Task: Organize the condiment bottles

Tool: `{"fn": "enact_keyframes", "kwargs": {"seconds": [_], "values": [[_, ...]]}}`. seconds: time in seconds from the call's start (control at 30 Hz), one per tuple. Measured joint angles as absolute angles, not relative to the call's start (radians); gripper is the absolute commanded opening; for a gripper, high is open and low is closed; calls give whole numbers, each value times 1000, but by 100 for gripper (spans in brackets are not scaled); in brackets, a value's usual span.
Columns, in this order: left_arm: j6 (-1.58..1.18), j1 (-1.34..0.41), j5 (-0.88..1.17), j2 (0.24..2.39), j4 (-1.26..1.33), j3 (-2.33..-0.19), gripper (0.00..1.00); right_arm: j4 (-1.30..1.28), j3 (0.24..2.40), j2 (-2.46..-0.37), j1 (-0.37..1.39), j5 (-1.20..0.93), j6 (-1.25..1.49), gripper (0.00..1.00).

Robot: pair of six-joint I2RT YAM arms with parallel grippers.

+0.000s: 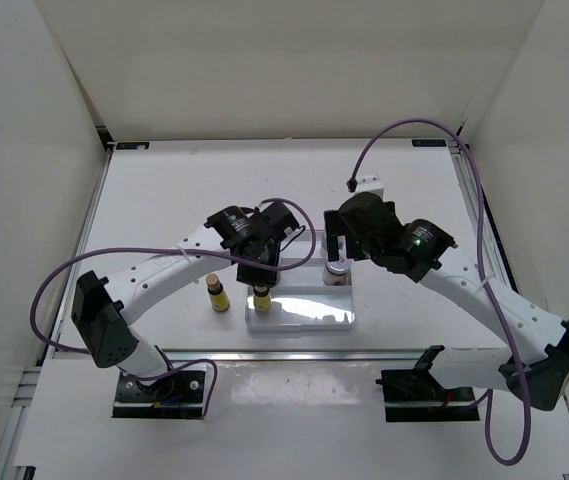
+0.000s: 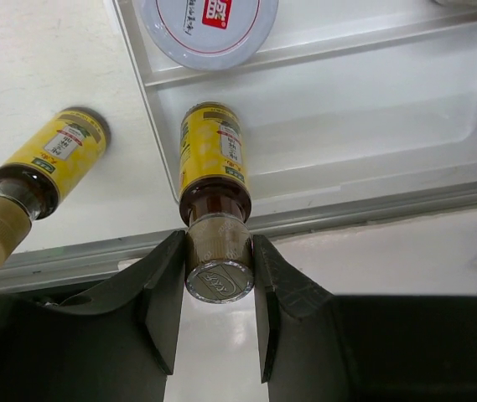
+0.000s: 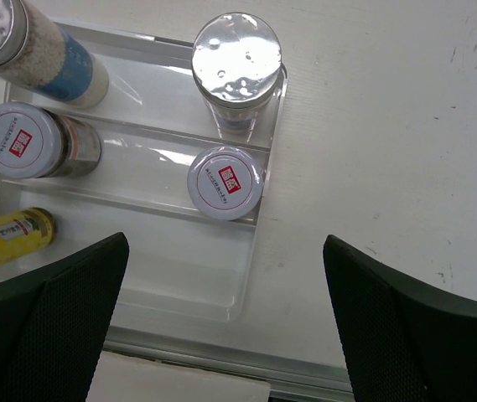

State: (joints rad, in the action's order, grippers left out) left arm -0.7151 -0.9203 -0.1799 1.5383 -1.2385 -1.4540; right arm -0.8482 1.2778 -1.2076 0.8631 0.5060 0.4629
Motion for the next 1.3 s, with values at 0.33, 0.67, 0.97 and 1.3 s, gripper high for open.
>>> {"fn": "enact_keyframes", "kwargs": {"seconds": [0.33,0.67,0.97,1.3], "values": [[-723,-921,-196,1549,-1211,-1449,45,-867,1278,-1208,859,525,462,100],[-721,-921,-199,1560,-1181,-1414,60,-875,1278,-1198,859,542,461,100],[-725,-923,-203,1559,-1169,-1380,88,-882,1278,-1190,859,547,461,100],[-690,-923,-274,1426,-1182,-1484,100,-882,1278,-1190,859,548,461,100]]}}
